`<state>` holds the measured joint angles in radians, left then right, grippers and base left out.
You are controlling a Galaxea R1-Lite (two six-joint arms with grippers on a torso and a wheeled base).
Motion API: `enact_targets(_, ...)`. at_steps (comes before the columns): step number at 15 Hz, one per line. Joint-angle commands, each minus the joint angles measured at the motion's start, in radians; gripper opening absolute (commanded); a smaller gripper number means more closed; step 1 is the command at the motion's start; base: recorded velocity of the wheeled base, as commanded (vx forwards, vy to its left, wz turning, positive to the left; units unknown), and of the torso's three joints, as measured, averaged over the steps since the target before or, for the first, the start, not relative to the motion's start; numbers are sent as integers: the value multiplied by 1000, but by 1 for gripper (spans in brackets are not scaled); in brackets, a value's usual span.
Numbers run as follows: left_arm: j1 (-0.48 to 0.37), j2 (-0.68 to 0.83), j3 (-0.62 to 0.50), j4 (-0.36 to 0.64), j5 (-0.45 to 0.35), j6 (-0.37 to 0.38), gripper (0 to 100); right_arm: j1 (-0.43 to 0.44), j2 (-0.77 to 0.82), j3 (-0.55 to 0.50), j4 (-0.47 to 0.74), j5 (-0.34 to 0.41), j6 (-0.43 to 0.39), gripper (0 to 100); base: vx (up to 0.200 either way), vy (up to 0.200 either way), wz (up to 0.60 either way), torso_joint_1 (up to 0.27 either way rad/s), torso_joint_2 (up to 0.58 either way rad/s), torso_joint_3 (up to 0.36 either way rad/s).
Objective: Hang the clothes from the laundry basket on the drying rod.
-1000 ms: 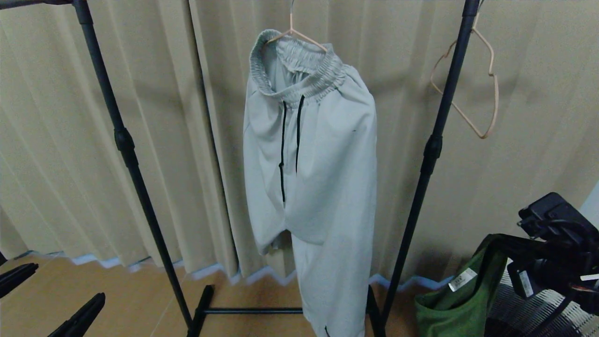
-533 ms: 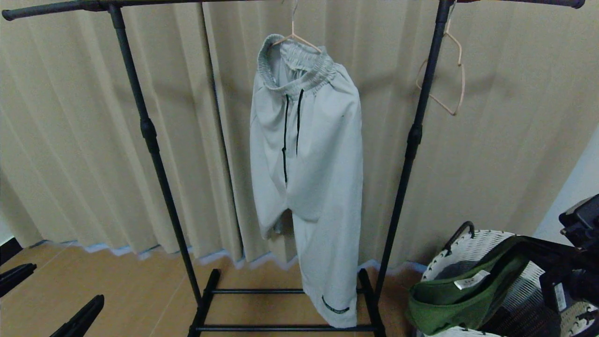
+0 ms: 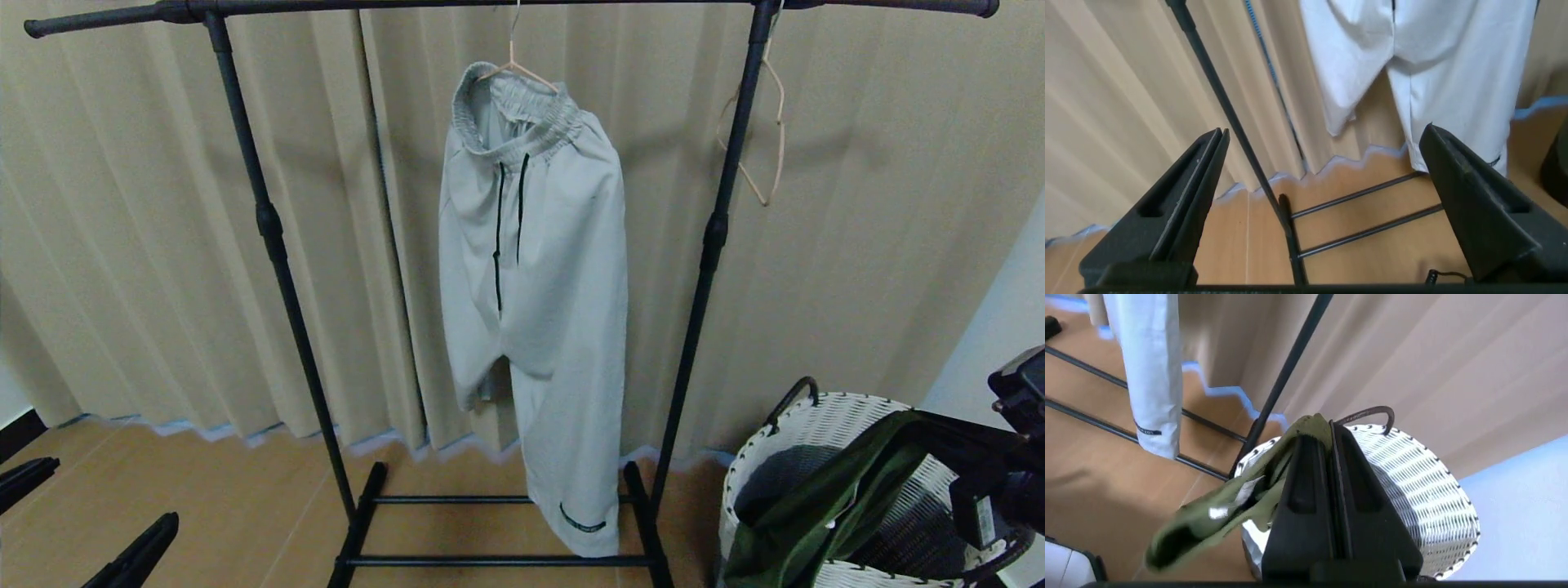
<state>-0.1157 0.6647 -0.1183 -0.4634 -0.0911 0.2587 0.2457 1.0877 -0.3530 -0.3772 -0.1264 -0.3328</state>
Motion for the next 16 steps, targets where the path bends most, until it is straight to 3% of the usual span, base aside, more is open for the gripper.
enact_targets(1, -1, 1, 0, -1, -1, -1, 100, 6, 6, 0, -2, 2, 0, 0, 0, 0, 0, 0, 0, 0)
enact_targets(3, -1, 1, 0, 0, -13, -3, 100, 18, 11, -6, -2, 28, 0, 0, 0, 0, 0, 0, 0, 0)
enact_targets(5, -1, -2, 8, 0, -78, 1, 100, 18, 12, 2, -2, 65, 4, 0, 0, 0, 0, 0, 0, 0)
enact_targets(8, -65, 9, 8, 2, -193, -3, 100, 18, 3, -6, -12, 189, 44, 0, 0, 0, 0, 0, 0, 0)
enact_targets(13, -200, 202, -96, -1, -193, 50, 100, 20, 12, -40, -11, 318, 78, 0, 0, 0, 0, 0, 0, 0)
enact_targets(16, -214, 302, -130, 0, -182, 162, 100, 98, 15, -54, -12, 329, 110, 0, 0, 0, 0, 0, 0, 0)
